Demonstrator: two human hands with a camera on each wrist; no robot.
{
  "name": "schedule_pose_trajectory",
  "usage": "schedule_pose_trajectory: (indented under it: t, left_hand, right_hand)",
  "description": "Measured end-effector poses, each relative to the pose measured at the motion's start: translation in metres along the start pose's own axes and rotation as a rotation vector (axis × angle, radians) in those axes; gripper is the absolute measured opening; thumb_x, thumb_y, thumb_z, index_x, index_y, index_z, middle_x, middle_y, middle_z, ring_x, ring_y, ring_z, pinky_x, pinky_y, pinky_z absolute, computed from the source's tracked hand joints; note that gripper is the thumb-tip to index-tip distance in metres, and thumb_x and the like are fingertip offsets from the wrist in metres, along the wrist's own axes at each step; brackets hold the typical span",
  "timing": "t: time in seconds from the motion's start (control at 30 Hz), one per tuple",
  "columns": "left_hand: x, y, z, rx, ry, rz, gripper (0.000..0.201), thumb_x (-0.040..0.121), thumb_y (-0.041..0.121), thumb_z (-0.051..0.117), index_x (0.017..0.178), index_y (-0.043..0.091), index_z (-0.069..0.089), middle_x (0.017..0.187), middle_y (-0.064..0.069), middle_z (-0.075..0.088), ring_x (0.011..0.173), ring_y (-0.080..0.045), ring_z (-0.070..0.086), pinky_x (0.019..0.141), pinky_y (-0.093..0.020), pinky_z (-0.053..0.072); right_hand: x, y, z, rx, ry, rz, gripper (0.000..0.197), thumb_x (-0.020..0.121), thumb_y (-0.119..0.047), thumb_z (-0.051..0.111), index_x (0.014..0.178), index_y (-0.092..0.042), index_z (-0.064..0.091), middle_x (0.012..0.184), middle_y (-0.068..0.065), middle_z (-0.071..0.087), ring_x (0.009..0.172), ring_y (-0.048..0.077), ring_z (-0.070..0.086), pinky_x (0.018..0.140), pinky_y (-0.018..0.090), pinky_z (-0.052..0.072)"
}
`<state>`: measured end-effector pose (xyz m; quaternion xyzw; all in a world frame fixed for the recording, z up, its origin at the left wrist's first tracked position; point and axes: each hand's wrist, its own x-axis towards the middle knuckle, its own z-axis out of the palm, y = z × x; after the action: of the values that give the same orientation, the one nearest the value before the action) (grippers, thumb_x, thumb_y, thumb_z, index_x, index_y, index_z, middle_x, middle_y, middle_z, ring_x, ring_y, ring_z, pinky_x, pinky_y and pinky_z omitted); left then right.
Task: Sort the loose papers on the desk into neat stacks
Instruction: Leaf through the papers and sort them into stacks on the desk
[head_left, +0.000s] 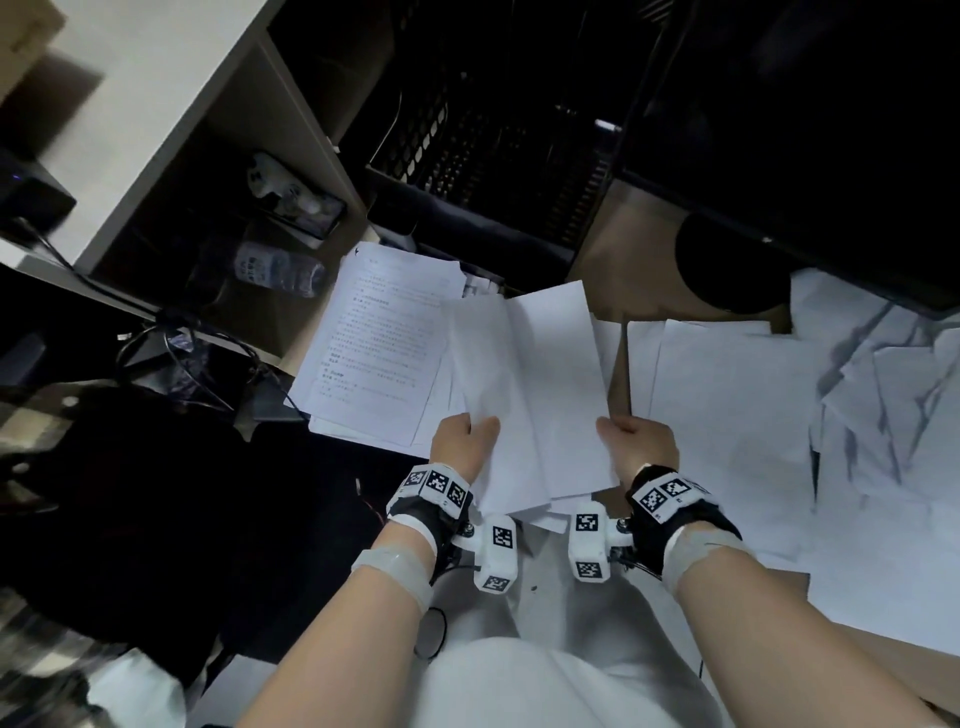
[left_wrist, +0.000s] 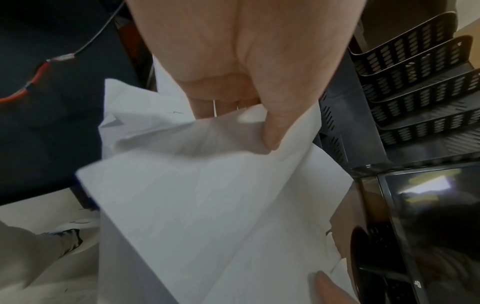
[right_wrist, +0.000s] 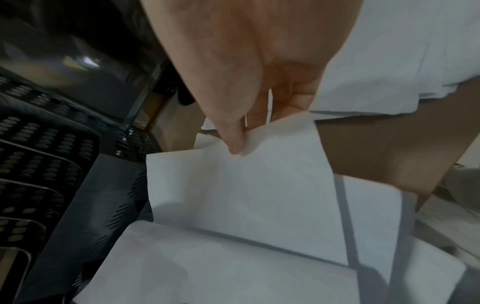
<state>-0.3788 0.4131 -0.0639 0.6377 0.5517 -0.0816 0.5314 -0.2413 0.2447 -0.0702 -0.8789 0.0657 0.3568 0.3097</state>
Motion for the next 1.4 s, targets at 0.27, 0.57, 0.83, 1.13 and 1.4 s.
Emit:
schedule_pose_trajectory:
  t: [0.27,0.57,0.83,1.13,1.4]
  left_hand:
    - [0.008,0.006,-0.013,-0.19,-0.072,-0.007,0.064,0.091,0.076,0.034,0.078,0.023,0.067,0.089,-0.001,0.07,0.087,-0.02,0.063,0.085,-0.035,0.047]
    - [-0.009,0.004,0.012,-0.145,-0.092,0.293,0.037,0.087,-0.004,0.058,0.1,0.029,0.071,0.109,0.012,0.073,0.116,-0.004,0.062,0.11,-0.025,0.04]
    - [-0.026,0.033,0.071,-0.076,-0.291,0.351,0.032,0.084,-0.009,0.059,0.093,0.018,0.073,0.099,0.009,0.074,0.105,-0.003,0.065,0.104,-0.02,0.042]
    - [-0.046,0.065,0.182,-0.071,-0.359,0.126,0.064,0.088,0.01,0.067,0.145,0.017,0.04,0.145,-0.012,0.047,0.129,-0.027,0.049,0.108,-0.041,0.043]
    - [-0.059,0.069,0.242,-0.078,-0.093,-0.131,0.082,0.088,0.021,0.07,0.155,0.008,0.023,0.148,-0.01,0.044,0.133,-0.031,0.047,0.107,-0.039,0.04]
  right_hand:
    - [-0.005,-0.02,-0.003,0.162,-0.052,0.001,0.04,0.083,-0.019,0.06,0.053,-0.02,0.035,0.058,-0.001,0.034,0.06,0.02,0.031,0.06,0.028,0.027]
    - [-0.011,-0.004,-0.02,0.257,-0.113,0.017,0.019,0.084,-0.005,0.052,0.068,-0.005,0.042,0.065,0.005,0.045,0.06,0.019,0.039,0.057,0.028,0.032]
    - [-0.014,0.024,-0.088,0.47,-0.064,0.175,0.088,0.087,-0.07,0.052,0.151,-0.013,0.035,0.149,0.003,0.042,0.14,0.025,0.038,0.114,0.038,0.027]
    - [0.044,0.102,-0.172,0.049,0.122,0.149,0.032,0.089,-0.009,0.051,0.12,-0.001,0.06,0.118,0.014,0.064,0.107,0.035,0.06,0.091,0.035,0.047]
    - [0.102,0.143,-0.195,0.037,-0.071,0.211,0.101,0.067,-0.041,0.077,0.151,-0.009,0.03,0.146,0.016,0.045,0.13,0.037,0.047,0.104,0.044,0.044]
